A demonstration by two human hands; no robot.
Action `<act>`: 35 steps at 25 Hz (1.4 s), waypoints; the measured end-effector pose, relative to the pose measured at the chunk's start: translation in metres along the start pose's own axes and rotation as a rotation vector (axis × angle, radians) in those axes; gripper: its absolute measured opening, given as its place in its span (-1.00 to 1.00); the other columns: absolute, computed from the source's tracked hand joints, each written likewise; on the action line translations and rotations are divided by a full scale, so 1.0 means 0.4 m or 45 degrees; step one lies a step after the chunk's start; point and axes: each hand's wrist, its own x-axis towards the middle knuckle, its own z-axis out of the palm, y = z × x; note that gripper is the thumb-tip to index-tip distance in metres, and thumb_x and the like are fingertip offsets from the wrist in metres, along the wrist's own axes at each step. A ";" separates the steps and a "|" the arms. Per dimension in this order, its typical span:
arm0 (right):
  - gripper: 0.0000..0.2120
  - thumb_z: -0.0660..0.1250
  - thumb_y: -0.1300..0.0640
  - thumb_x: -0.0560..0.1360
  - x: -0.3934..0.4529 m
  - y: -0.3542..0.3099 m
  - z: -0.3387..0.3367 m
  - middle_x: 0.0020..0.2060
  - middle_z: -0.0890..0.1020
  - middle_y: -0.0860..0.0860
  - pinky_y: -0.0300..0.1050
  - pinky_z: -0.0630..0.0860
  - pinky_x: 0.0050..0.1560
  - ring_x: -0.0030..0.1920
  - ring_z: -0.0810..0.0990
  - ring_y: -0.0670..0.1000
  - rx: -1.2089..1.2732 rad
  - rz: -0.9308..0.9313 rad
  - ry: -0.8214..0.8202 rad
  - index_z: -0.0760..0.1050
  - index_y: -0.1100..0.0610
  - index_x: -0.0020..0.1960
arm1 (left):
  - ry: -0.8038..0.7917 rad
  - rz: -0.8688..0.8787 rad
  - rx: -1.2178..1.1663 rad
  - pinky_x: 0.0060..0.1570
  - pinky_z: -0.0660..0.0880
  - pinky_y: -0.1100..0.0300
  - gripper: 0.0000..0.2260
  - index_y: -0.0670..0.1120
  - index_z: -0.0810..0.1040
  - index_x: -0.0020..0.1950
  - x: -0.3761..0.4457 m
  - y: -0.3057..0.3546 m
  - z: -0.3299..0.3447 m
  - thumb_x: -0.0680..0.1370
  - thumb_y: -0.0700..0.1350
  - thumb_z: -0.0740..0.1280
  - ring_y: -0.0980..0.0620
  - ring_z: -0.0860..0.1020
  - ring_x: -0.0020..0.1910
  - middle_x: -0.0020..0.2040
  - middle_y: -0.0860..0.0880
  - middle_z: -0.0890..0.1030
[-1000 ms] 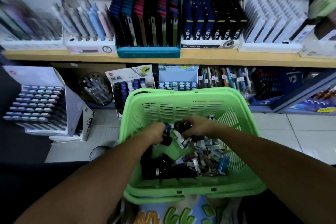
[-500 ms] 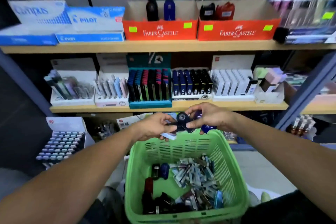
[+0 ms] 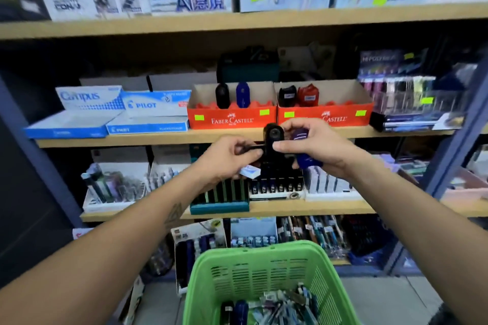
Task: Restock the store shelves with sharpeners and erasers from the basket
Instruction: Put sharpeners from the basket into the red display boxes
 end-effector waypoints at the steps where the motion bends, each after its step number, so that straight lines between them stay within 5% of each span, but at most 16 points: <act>1: -0.72 0.56 0.25 0.39 0.009 -0.018 -0.003 -0.12 0.68 0.10 -0.08 0.60 -0.35 -0.18 0.70 0.07 0.005 -0.041 0.052 0.59 0.21 0.06 | 0.022 0.036 0.007 -0.51 0.38 0.29 -0.84 -0.13 0.61 0.06 0.011 0.026 -0.018 0.60 -0.05 0.39 -0.02 0.44 -0.33 -0.19 -0.15 0.66; 8: -0.59 0.53 0.24 0.43 0.071 -0.075 -0.004 -0.12 0.67 0.04 -0.06 0.59 -0.35 -0.18 0.70 0.03 -0.075 -0.253 0.111 0.59 -0.02 0.22 | -0.116 0.175 0.291 -0.49 0.46 0.19 -0.87 -0.10 0.62 0.05 0.058 0.124 -0.097 0.60 -0.06 0.38 -0.01 0.53 -0.44 -0.19 -0.14 0.71; 13: -0.64 0.55 0.21 0.42 0.094 -0.088 -0.024 -0.05 0.67 0.16 -0.06 0.57 -0.32 -0.16 0.70 0.07 -0.109 -0.231 0.026 0.61 -0.02 0.16 | -0.350 0.122 0.264 -0.10 0.66 0.00 -0.82 -0.15 0.59 0.14 0.066 0.115 -0.101 0.61 -0.08 0.35 -0.08 0.72 -0.17 -0.07 -0.10 0.73; 20: -0.68 0.54 0.28 0.40 0.138 -0.103 -0.007 -0.12 0.66 0.04 -0.03 0.58 -0.36 -0.22 0.66 0.06 -0.040 -0.337 0.256 0.50 0.13 0.07 | -0.029 0.163 0.060 -0.44 0.53 0.19 -0.80 -0.27 0.52 0.10 0.088 0.136 -0.153 0.57 -0.17 0.41 -0.11 0.66 -0.39 -0.28 -0.21 0.69; 26: -0.77 0.52 0.22 0.45 0.214 -0.127 0.025 -0.11 0.63 0.08 -0.07 0.61 -0.35 -0.38 0.63 -0.03 -0.018 -0.422 0.494 0.56 0.07 0.06 | 0.484 0.175 0.023 -0.26 0.58 0.15 -0.90 -0.14 0.60 -0.02 0.123 0.139 -0.247 0.52 -0.17 0.47 0.04 0.60 -0.37 -0.27 -0.14 0.68; 30: -0.75 0.47 0.18 0.51 0.279 -0.152 0.079 -0.03 0.65 0.02 -0.14 0.62 -0.35 -0.32 0.67 -0.04 -0.127 -0.421 0.421 0.64 0.04 0.18 | 0.647 0.051 0.178 0.02 0.60 -0.01 -0.89 -0.06 0.52 0.12 0.146 0.105 -0.301 0.61 -0.11 0.36 -0.03 0.62 -0.02 -0.01 -0.06 0.63; 35: -0.81 0.53 0.17 0.45 0.354 -0.156 0.111 -0.02 0.65 0.07 -0.17 0.60 -0.36 -0.16 0.68 0.06 -0.128 -0.272 0.449 0.64 0.12 0.06 | 0.673 0.026 0.163 -0.29 0.47 0.20 -0.74 -0.10 0.49 0.24 0.148 0.088 -0.323 0.58 -0.10 0.40 0.07 0.60 -0.19 0.01 -0.09 0.66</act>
